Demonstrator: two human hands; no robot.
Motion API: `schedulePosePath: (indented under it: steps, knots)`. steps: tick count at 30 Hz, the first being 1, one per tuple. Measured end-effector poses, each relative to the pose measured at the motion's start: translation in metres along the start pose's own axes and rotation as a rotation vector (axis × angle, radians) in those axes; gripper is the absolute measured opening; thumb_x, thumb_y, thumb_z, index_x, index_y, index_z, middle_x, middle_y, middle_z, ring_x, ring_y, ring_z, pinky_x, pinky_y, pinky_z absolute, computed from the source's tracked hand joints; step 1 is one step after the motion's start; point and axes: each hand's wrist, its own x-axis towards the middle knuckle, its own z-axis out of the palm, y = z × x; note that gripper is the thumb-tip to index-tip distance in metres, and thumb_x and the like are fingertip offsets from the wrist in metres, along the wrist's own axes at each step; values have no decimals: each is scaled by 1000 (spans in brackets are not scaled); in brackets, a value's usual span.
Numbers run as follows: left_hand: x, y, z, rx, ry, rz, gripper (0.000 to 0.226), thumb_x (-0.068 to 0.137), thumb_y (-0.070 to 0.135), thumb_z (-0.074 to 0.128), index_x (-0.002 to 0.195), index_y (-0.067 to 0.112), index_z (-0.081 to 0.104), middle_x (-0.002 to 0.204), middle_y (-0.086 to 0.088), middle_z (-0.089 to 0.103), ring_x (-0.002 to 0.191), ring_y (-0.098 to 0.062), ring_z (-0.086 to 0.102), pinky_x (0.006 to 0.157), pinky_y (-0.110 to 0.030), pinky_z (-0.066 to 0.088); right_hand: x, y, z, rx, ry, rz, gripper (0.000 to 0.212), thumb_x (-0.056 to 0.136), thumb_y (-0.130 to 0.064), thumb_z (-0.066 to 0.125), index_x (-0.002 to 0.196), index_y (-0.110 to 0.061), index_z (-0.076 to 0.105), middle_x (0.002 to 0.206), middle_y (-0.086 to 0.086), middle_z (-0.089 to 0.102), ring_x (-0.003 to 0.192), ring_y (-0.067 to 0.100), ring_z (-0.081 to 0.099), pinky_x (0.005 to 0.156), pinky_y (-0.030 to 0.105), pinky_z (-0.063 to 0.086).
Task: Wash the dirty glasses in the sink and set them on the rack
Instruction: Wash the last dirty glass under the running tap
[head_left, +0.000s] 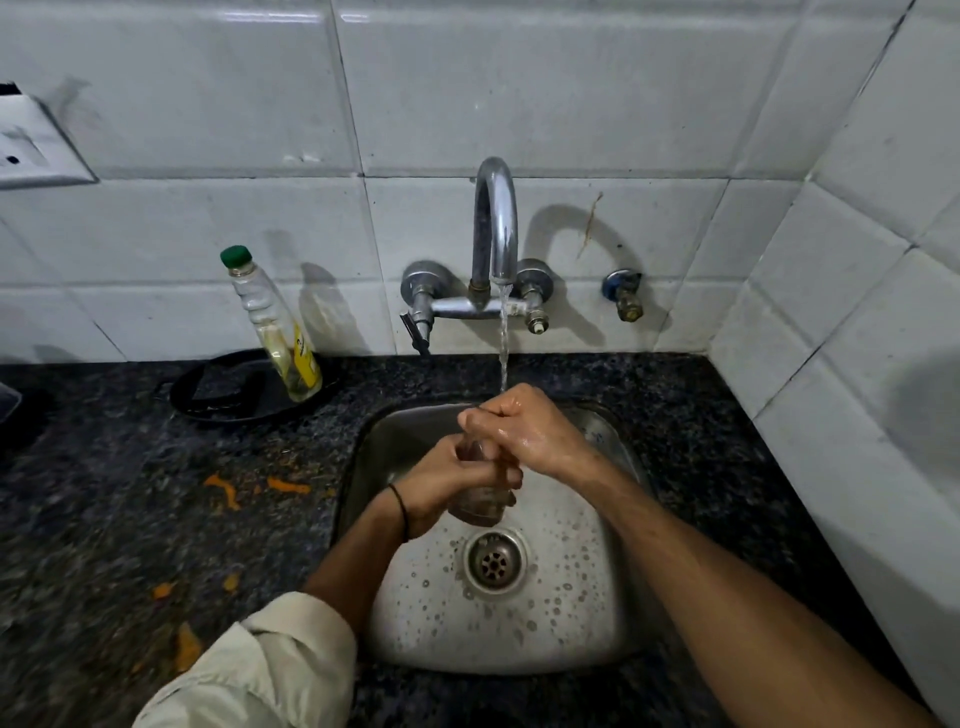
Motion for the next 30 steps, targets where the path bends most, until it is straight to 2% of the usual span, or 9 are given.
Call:
schedulePosePath:
  steps: [5,7,10,12,16,19,23,26,30]
  knots:
    - [14,11,28,692,556,95,40,75,35,75,108,22,58,86,9,66,77,-12,62,73,-33,54,4,-9,21,-287,350,186,47,96,-38,55,55,-15,56,53,-1,56,49,10,51,54,30,39]
    - [16,5,26,521,473,93,33,79,23,76,107,15,61,88,2,71,81,-18,68,72,-36,58,6,-7,20,-408,313,114,48,96,-37,55,53,-16,52,51,-4,50,48,8,47,54,28,32]
    - [10,0,6,75,110,57,35,80,-1,73,112,8,64,104,-12,72,103,-29,69,89,-38,57,5,-8,2,-369,18,-57,44,92,-36,62,51,-22,56,48,-5,54,45,7,51,53,24,39]
    - [8,-2,-2,16,-23,88,31,78,-6,71,108,1,66,100,-18,71,97,-33,69,88,-41,57,0,-12,-3,-293,-100,-68,43,94,-35,62,53,-23,60,48,-7,57,44,4,53,50,17,40]
    - [22,-13,4,383,319,146,36,71,17,82,103,18,66,89,-2,74,83,-12,71,76,-30,58,-2,-12,24,-54,139,281,37,99,-44,51,88,-15,72,81,2,69,80,19,67,74,30,49]
    - [29,-20,-7,741,371,351,35,72,39,67,104,25,63,93,10,69,89,2,65,75,-13,49,-14,-10,45,254,-20,456,29,101,-27,47,123,-15,62,115,11,65,107,27,61,98,42,48]
    - [27,-20,-22,739,274,381,36,69,26,71,104,22,63,96,8,68,91,-2,63,78,-14,47,-26,21,39,-318,-175,55,34,89,-5,48,112,-27,62,108,1,66,100,21,63,93,45,52]
    - [29,-20,-20,664,271,340,56,58,12,86,109,23,64,102,7,69,96,0,64,81,-11,47,-15,27,12,-931,-338,-239,37,87,-4,51,117,-22,61,115,1,64,109,20,57,109,43,34]
    - [32,-18,-4,585,391,375,39,64,13,78,99,23,63,91,8,69,87,4,64,75,-10,49,5,7,6,-929,-386,-82,17,88,-9,55,96,-21,63,100,3,64,106,24,59,106,41,35]
